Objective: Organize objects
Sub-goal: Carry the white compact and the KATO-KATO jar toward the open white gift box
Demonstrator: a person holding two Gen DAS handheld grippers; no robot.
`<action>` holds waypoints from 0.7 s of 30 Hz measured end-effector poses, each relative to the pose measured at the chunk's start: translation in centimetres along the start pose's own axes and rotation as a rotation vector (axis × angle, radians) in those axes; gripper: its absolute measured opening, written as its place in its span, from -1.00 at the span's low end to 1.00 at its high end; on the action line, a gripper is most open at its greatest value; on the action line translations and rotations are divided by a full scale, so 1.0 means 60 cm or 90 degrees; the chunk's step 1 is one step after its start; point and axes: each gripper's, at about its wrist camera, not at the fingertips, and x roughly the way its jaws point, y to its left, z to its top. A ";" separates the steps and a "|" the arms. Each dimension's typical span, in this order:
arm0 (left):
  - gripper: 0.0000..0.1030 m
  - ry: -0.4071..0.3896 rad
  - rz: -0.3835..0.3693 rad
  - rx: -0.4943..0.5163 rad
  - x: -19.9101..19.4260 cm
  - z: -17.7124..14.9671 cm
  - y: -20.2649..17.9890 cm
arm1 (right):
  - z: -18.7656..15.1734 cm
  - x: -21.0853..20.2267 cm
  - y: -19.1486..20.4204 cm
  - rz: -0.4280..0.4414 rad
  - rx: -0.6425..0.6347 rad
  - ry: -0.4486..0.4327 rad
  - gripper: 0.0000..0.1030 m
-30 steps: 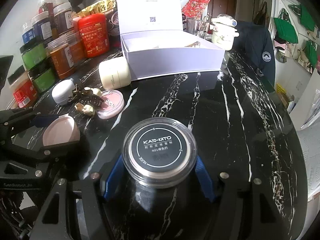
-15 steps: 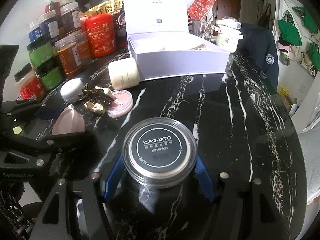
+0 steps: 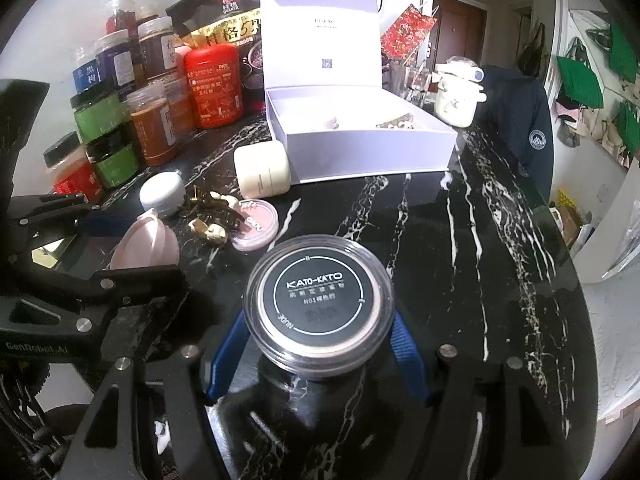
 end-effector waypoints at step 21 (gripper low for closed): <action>0.16 -0.041 0.008 0.016 -0.036 0.070 -0.001 | 0.073 -0.036 -0.013 -0.002 -0.043 -0.033 0.34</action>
